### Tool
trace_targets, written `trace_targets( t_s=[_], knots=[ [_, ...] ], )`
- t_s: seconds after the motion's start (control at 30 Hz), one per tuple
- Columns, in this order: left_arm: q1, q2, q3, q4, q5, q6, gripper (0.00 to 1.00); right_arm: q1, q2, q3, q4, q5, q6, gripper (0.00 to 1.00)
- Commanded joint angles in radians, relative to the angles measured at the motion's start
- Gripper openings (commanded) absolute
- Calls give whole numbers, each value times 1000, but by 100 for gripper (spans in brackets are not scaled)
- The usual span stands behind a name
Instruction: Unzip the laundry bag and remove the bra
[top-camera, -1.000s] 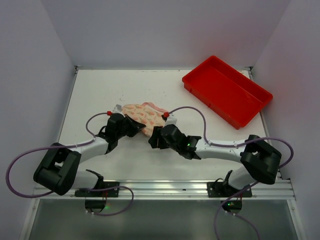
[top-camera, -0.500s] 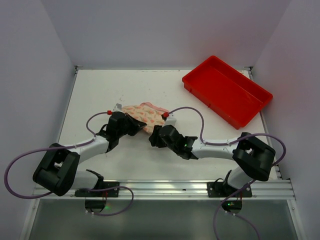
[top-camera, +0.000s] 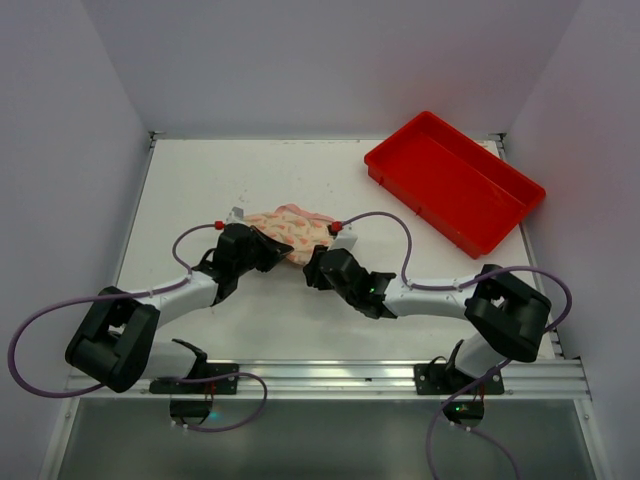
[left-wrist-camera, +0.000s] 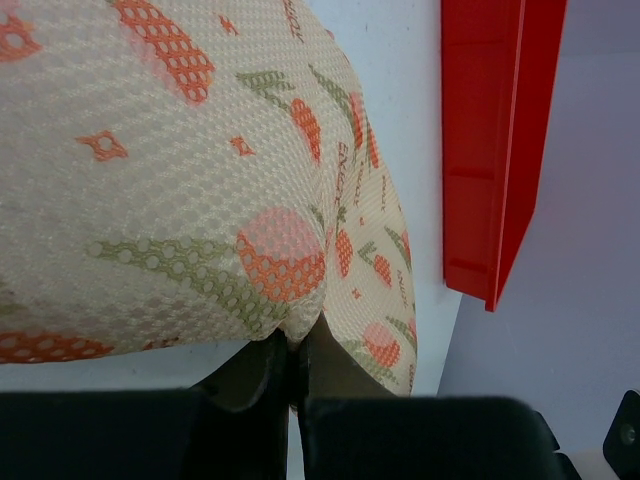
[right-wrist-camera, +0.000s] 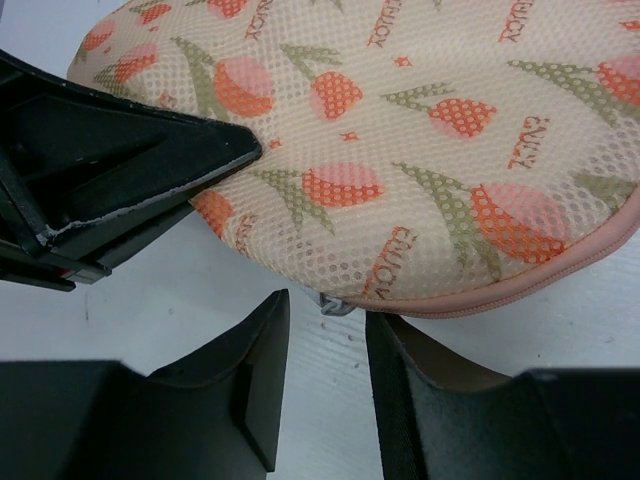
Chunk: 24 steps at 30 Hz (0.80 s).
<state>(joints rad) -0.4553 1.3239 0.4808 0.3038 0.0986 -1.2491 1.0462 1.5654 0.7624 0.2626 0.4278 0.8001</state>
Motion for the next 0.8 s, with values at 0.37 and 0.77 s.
trace_targets(
  t_s=[0.37, 0.77],
  knots=[
    [-16, -12, 25, 14, 1, -3, 0, -21, 4, -11, 72, 86, -29, 19],
    [0, 33, 125, -83, -17, 160, 0, -61, -137, -55, -68, 55, -53, 0]
  ],
)
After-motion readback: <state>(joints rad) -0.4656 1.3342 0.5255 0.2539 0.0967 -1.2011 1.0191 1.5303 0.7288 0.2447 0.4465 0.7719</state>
